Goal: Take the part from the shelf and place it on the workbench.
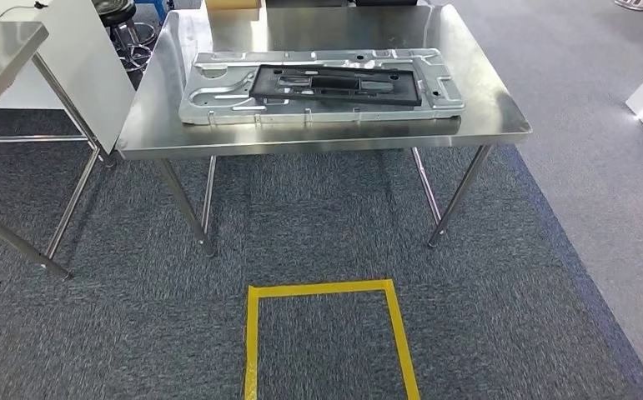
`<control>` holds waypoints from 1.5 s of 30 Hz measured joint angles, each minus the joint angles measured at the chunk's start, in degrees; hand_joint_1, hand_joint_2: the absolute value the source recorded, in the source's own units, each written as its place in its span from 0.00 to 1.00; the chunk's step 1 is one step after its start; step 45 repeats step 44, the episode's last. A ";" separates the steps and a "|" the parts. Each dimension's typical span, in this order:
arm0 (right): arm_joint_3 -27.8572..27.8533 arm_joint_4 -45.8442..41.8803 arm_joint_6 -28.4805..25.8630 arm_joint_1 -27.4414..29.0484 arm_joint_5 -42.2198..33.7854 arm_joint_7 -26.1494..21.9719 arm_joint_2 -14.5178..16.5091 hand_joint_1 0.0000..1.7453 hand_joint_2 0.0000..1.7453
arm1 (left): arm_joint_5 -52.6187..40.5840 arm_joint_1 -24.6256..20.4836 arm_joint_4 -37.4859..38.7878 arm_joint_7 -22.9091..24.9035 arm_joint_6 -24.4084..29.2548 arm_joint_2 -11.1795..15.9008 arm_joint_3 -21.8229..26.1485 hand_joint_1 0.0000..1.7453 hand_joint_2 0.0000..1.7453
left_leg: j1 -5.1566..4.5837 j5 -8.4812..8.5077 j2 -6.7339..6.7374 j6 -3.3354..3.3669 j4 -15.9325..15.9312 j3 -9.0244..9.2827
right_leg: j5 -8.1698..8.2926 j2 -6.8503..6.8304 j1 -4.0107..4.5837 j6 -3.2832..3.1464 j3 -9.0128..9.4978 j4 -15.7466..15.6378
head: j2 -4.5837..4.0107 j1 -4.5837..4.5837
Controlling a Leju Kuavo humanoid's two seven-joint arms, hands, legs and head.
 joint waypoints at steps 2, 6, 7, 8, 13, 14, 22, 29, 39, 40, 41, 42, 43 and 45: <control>0.46 0.08 0.87 0.09 0.50 -0.90 -0.05 0.00 0.00 | -0.04 0.06 0.01 -0.03 -0.02 -0.23 -0.01 0.00 0.00 | 0.14 1.14 0.30 0.98 -0.09 -1.22 | 0.04 0.03 -0.21 0.75 -0.57 0.11 | 0.00 -0.01; 1.37 0.40 1.81 0.07 1.25 -1.81 0.03 0.00 0.00 | -0.04 -0.07 0.01 -0.07 0.08 -0.37 -0.02 0.00 0.00 | 0.47 4.40 0.78 1.76 -0.17 -4.77 | -11.09 0.04 -0.91 2.30 -3.03 9.99 | 0.00 -0.01; 1.59 0.48 1.93 0.00 1.50 -1.92 0.05 0.00 0.00 | -0.01 -0.11 0.01 -0.07 0.09 -0.37 -0.02 0.00 0.00 | 0.46 5.17 0.85 1.69 -0.11 -5.78 | -12.64 0.03 -1.08 2.56 -3.20 13.25 | 0.00 -0.01; 1.81 0.51 2.00 -0.05 1.73 -2.03 0.07 0.00 0.00 | 0.03 -0.16 0.01 -0.06 0.09 -0.37 -0.02 0.00 0.00 | 0.45 5.90 0.92 1.58 -0.04 -6.75 | -12.64 0.03 -1.20 2.71 -2.75 15.29 | 0.00 -0.01; 2.79 0.51 2.09 -0.72 2.36 -2.66 0.06 0.00 0.25 | 0.27 -0.46 0.01 0.27 0.09 -0.37 -0.01 0.00 0.00 | 0.28 9.29 0.97 0.55 0.27 -10.40 | -9.50 0.21 -1.02 1.63 11.70 0.89 | 0.00 -0.01; 2.90 0.51 2.10 -0.91 2.39 -2.82 0.06 0.00 0.50 | 0.29 -0.48 0.01 0.33 0.08 -0.37 -0.01 0.00 0.00 | 0.23 9.89 1.01 0.23 0.26 -10.62 | -10.28 0.26 -0.82 1.17 13.97 -2.45 | 0.00 -0.01; 4.03 0.66 5.95 -1.23 4.64 -4.21 0.07 0.00 0.00 | 0.30 -0.49 0.01 -0.16 0.75 -0.28 0.04 0.00 0.00 | 0.23 -0.16 0.52 -1.66 13.79 -14.88 | -6.54 -0.39 -0.53 -1.85 10.15 -4.68 | 0.00 -0.01; 7.94 0.74 11.39 -2.29 9.03 -8.84 0.86 0.00 0.25 | -0.04 -0.48 0.01 -0.10 0.42 -0.27 0.03 0.00 1.00 | 0.13 3.10 0.26 -0.61 1.82 -2.49 | -4.09 -0.24 0.12 -1.01 4.98 -1.97 | 0.00 -0.01; 14.65 0.83 14.38 -1.88 7.47 -8.69 1.34 0.00 1.00 | 4.74 -0.96 -1.08 0.38 -0.37 -0.46 -5.15 0.00 1.00 | 0.57 3.41 0.44 1.69 -0.91 -3.68 | -12.19 0.03 -0.98 2.05 -1.93 14.59 | 0.00 -0.01; 15.29 0.86 14.37 -1.36 6.61 -8.49 1.34 0.00 1.00 | 6.05 -0.81 -1.41 0.39 -0.50 -0.42 -6.05 0.00 1.00 | 0.59 3.45 0.43 1.60 -0.84 -3.66 | -10.89 0.03 -1.10 2.06 -0.53 12.54 | 0.00 -0.01; 15.92 0.90 14.36 -0.87 5.72 -8.29 1.33 0.00 0.75 | 7.38 -0.64 -1.75 0.39 -0.62 -0.39 -7.03 0.00 1.00 | 0.61 3.44 0.43 1.49 -0.79 -3.59 | -8.90 0.04 -1.18 1.97 1.83 8.54 | 0.00 -0.01; 16.51 0.91 14.34 -0.52 4.89 -8.09 1.30 0.00 0.50 | 8.62 -0.47 -2.07 0.39 -0.72 -0.38 -7.99 0.00 1.00 | 0.62 3.43 0.43 1.32 -0.78 -3.52 | -7.46 0.05 -1.19 1.74 4.23 4.24 | 0.00 -0.01; 17.04 0.93 14.33 -0.21 4.15 -7.97 1.27 0.00 0.25 | 9.72 -0.33 -2.32 0.39 -0.79 -0.36 -8.83 0.00 0.75 | 0.60 3.41 0.43 1.06 -0.73 -3.51 | -6.40 0.09 -1.03 1.43 5.96 0.82 | 0.00 -0.01; 17.32 0.94 14.32 -0.07 3.76 -7.90 1.24 0.00 0.00 | 10.31 -0.25 -2.44 0.39 -0.83 -0.34 -9.31 0.00 0.67 | 0.59 3.39 0.43 0.92 -0.71 -3.52 | -5.92 0.11 -0.95 1.25 6.96 -1.11 | 0.00 -0.01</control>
